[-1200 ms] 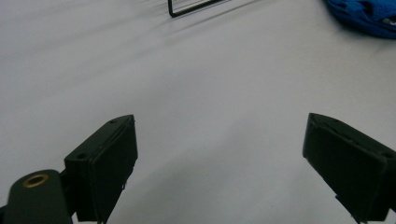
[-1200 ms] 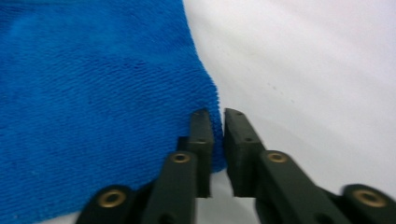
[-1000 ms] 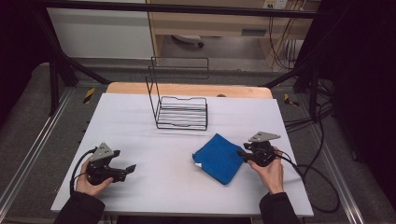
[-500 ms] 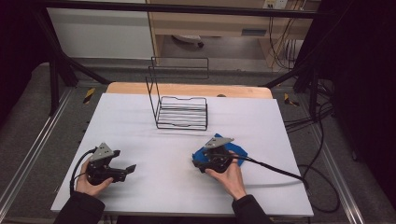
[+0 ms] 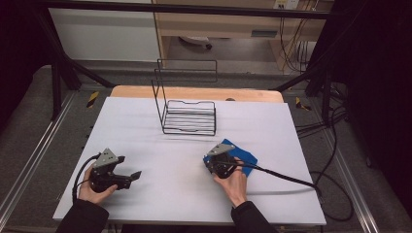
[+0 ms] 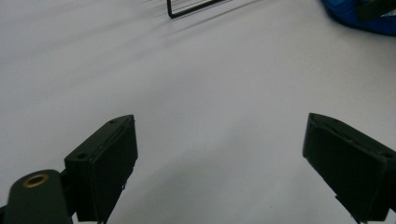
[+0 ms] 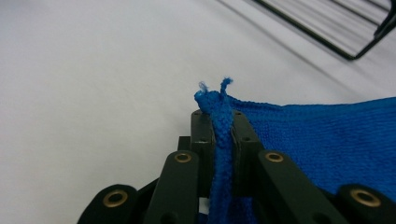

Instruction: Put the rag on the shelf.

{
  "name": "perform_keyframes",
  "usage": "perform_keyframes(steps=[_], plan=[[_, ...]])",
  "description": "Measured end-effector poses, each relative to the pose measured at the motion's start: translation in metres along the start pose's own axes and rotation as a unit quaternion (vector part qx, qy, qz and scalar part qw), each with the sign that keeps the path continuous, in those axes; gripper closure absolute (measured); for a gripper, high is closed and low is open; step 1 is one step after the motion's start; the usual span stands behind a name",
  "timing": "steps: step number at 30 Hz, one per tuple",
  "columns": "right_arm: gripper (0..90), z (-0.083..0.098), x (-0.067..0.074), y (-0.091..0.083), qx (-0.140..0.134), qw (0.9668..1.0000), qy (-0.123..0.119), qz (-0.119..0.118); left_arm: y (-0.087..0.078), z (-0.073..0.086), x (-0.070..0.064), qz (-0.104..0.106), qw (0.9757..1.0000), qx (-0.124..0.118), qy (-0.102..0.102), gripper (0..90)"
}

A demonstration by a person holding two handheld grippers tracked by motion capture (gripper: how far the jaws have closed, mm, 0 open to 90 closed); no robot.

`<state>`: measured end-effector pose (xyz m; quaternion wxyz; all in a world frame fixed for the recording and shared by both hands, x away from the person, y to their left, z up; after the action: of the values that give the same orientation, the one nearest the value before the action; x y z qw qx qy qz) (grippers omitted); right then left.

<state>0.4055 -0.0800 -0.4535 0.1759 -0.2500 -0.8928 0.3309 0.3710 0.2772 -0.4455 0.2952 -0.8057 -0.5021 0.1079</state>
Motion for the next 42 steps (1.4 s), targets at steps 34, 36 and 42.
perform_keyframes(steps=[34, 36, 42], plan=[[36.7, -0.017, 0.066, -0.005, -0.046, 0.9819, -0.054, -0.176, 0.001, 0.0, -0.001, 0.003, 1.0, 0.008, 0.0, 8.2], [31.2, -0.018, 0.056, -0.012, -0.057, 0.9852, -0.04, -0.156, 0.001, 0.0, -0.002, 0.003, 0.9999, 0.01, -0.002, 7.9], [16.2, -0.01, 0.018, -0.031, -0.083, 0.9901, 0.011, -0.112, 0.003, -0.002, -0.003, 0.003, 0.9999, 0.013, -0.002, 7.4]])
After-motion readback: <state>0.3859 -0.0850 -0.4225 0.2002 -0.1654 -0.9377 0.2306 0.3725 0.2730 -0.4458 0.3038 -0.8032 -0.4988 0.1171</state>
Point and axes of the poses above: each handheld gripper's, and its own axes: y roughly forward along the jaws, z roughly out of its underside, x roughly to its left, the point moved 2 cm from there along y, roughly forward along the jaws, and after that the axes turned 15 degrees about -z, right-handed, at the moved point
